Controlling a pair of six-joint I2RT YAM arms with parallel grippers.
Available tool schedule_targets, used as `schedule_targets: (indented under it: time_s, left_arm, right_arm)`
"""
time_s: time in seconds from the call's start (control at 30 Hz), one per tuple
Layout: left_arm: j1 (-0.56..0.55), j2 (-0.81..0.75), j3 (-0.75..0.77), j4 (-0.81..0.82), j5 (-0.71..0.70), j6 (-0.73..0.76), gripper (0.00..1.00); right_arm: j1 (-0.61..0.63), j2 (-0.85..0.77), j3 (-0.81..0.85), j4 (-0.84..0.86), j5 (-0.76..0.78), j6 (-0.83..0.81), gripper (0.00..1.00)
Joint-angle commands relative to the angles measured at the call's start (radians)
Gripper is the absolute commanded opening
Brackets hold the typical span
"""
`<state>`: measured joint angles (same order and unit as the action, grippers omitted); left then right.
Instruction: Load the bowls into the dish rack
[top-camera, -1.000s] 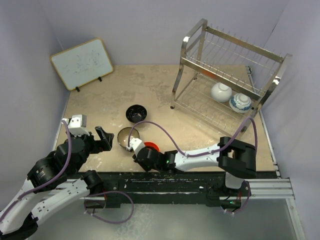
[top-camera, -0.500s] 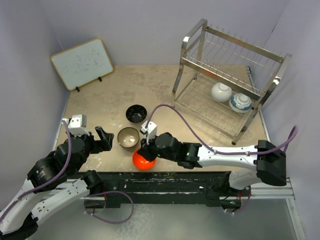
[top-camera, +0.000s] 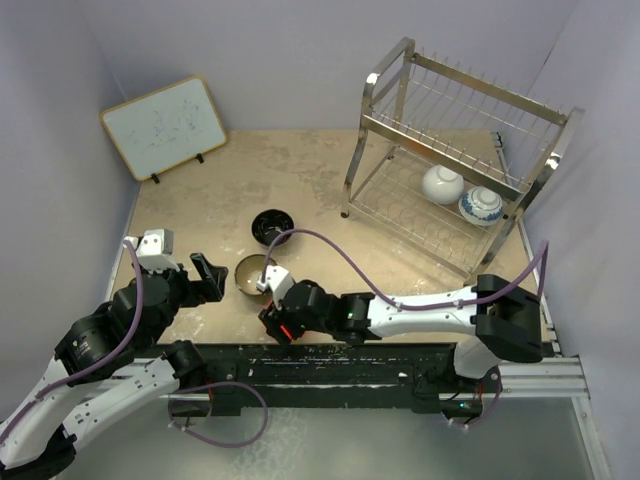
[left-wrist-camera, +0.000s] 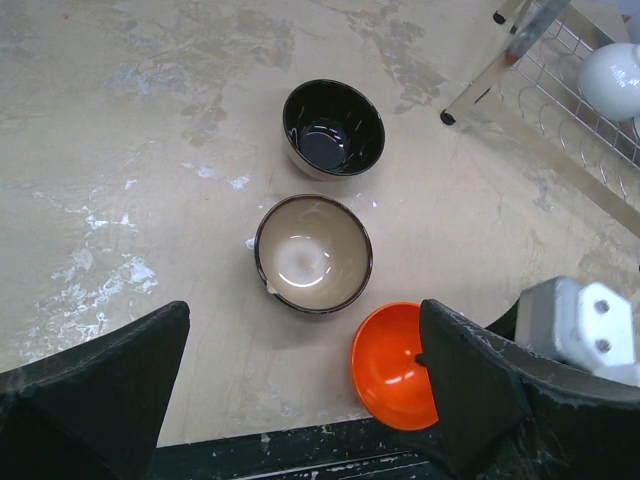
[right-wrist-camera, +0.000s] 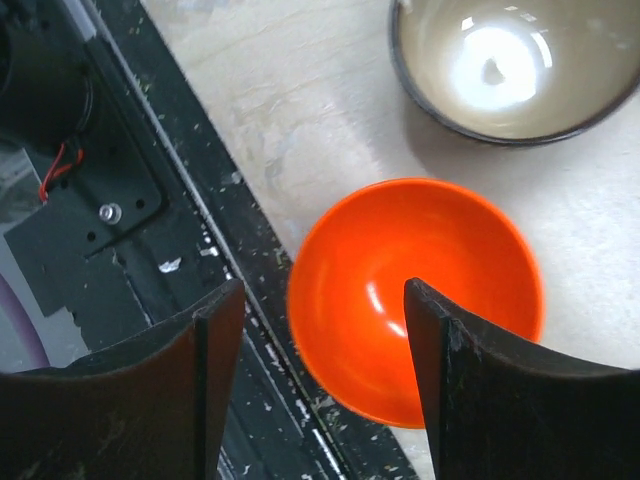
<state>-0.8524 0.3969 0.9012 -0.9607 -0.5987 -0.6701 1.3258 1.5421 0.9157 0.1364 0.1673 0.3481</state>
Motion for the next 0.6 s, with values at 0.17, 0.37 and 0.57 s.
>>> schedule_targets:
  time_s: [0.17,0.37,0.57]
  left_arm:
    - [-0.002,-0.005,0.005,0.019,-0.005,-0.005,0.99]
    - [-0.001,-0.016,0.004,0.019,-0.006,-0.003,0.99]
    - [-0.002,-0.01,0.005,0.02,-0.006,-0.001,0.99]
  right_arm:
    - [0.102,0.13,0.191,-0.175,0.17,-0.028,0.69]
    - [0.103,0.197,0.219,-0.227,0.25,-0.011,0.63]
    - [0.11,0.235,0.241,-0.246,0.27,-0.031,0.5]
